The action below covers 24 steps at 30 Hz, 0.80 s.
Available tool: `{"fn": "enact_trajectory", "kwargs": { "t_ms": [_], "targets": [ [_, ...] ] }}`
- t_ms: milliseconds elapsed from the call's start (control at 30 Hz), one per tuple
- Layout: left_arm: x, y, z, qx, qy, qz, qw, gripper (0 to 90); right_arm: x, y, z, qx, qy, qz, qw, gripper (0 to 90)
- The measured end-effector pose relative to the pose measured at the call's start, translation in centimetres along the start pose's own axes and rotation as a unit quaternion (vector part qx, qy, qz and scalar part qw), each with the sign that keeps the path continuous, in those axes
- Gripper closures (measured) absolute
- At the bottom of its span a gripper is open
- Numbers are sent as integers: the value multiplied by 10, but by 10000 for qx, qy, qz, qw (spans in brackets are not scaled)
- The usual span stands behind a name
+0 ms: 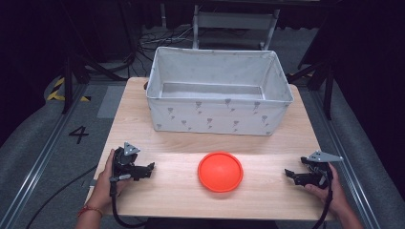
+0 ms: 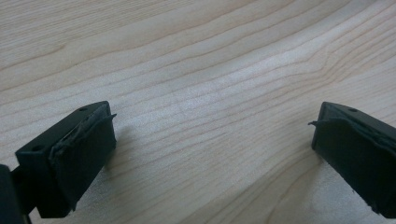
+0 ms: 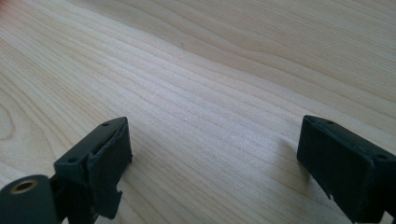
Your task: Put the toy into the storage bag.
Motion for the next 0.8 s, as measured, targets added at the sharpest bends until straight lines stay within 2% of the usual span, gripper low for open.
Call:
{"fn": "enact_trajectory", "kwargs": {
  "t_ms": [133,333,400,433,533,700,800],
  "targets": [
    [0,0,1,6,-6,-8,10000,0,0,0,0,31,30,-3,10000,102],
    [0,0,3,-101,-93,9,9999,1,1,-1,0,51,59,24,10000,105],
    [0,0,3,-124,-123,12,9998,1,2,0,1,81,93,50,9999,155],
    [1,-1,3,-191,-163,-4,9997,1,3,0,3,64,137,48,9999,179],
    [3,-3,3,-317,-270,17,9991,3,4,6,8,61,212,26,9998,180],
    [4,-4,4,-411,-361,47,9985,1,6,24,27,182,531,-111,9984,206],
    [4,-4,4,-416,-363,45,9985,1,3,42,48,456,698,-170,9964,210]
  ]
}}
Point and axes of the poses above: each handheld gripper's, and its own axes: x roughly backward along the jaws, y roughly out of its top, z roughly to its left, the point moved 10 cm from there along -x, roughly forward along the jaws, and after that the axes turned 2 degrees about x, right-handed, at the moved point
